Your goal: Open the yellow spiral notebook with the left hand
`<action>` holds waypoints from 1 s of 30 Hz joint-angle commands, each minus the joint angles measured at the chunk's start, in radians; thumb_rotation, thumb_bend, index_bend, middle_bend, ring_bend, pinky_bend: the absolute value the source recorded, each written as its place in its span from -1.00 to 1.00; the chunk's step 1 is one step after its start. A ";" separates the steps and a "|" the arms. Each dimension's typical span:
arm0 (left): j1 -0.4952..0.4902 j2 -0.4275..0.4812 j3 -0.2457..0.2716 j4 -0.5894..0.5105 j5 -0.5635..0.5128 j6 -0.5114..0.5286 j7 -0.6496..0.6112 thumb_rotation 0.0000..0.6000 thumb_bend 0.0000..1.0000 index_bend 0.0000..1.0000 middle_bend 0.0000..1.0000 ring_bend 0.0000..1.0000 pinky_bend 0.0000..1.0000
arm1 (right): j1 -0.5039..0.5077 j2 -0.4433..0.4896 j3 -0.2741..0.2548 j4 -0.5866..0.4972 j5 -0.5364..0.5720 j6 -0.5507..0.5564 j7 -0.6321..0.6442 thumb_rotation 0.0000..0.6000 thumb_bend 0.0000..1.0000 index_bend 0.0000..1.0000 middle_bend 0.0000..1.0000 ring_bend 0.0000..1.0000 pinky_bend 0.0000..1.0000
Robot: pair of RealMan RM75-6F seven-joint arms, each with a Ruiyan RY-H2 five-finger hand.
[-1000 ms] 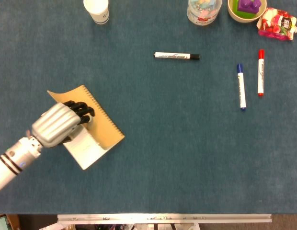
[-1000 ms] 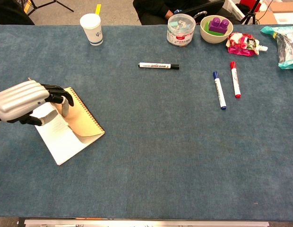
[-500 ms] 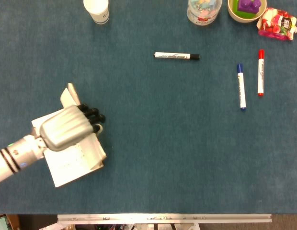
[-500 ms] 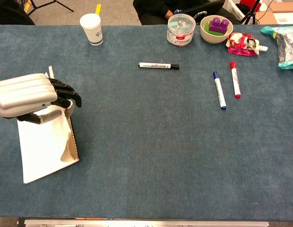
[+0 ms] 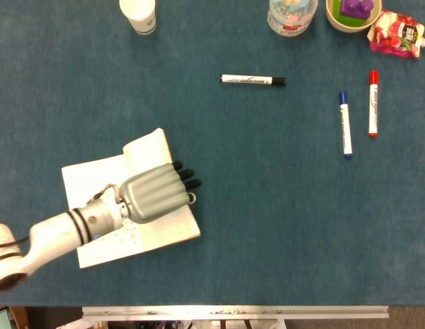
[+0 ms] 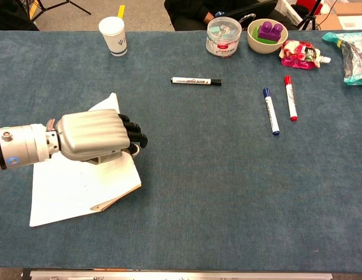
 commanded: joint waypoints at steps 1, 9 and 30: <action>-0.006 -0.057 -0.041 -0.009 -0.102 -0.064 0.085 1.00 0.10 0.12 -0.49 -0.52 -0.30 | -0.003 0.002 0.001 0.005 0.003 0.002 0.005 1.00 -0.21 -0.27 -0.35 -0.56 -0.42; -0.012 -0.138 -0.063 0.013 -0.252 -0.120 0.186 1.00 0.10 -0.12 -0.58 -0.61 -0.36 | -0.001 -0.005 0.002 0.013 0.002 -0.005 0.012 1.00 -0.21 -0.27 -0.35 -0.56 -0.42; -0.023 -0.262 -0.099 0.036 -0.497 -0.084 0.126 1.00 0.10 -0.96 -0.86 -0.84 -0.47 | -0.007 -0.005 0.005 0.017 -0.001 0.006 0.024 1.00 -0.21 -0.27 -0.35 -0.56 -0.42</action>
